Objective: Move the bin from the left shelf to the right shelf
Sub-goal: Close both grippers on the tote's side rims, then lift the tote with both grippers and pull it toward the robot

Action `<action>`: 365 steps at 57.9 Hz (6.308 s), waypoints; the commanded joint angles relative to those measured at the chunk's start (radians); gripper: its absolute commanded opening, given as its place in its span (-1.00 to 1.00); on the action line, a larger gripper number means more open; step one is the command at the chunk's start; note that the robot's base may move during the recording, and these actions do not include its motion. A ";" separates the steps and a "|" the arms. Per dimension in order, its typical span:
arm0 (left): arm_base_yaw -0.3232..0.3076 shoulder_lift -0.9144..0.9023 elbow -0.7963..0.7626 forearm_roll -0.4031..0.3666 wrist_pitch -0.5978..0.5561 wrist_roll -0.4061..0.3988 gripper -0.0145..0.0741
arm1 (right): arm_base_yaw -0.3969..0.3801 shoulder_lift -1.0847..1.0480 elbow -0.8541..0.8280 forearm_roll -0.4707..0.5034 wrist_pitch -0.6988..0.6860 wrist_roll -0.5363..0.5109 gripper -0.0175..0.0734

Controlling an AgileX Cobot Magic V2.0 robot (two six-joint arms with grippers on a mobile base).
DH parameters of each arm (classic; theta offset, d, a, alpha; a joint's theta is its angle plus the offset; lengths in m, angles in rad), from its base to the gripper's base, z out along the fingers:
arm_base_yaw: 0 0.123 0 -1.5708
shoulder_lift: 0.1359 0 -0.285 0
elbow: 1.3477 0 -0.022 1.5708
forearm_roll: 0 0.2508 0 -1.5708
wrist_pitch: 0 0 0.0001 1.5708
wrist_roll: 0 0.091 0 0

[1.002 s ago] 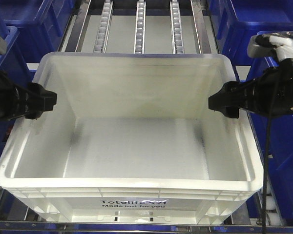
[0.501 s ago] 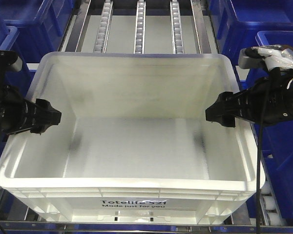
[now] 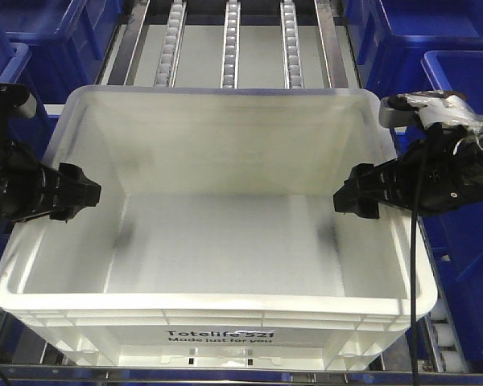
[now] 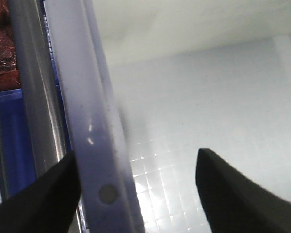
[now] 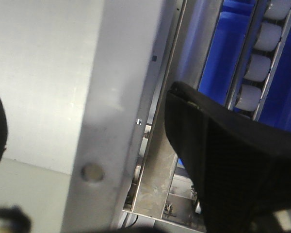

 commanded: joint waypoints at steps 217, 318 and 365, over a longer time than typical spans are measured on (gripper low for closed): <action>-0.005 -0.150 -0.140 -0.201 0.006 0.056 -0.69 | 0.000 -0.297 -0.036 0.116 -0.094 -0.042 -0.63; -0.005 -0.191 -0.140 -0.222 -0.024 0.053 -0.69 | 0.000 -0.297 -0.036 0.110 -0.087 -0.043 -0.63; -0.005 -0.191 -0.140 -0.222 -0.024 0.053 -0.69 | 0.000 -0.297 -0.036 0.110 -0.087 -0.043 -0.63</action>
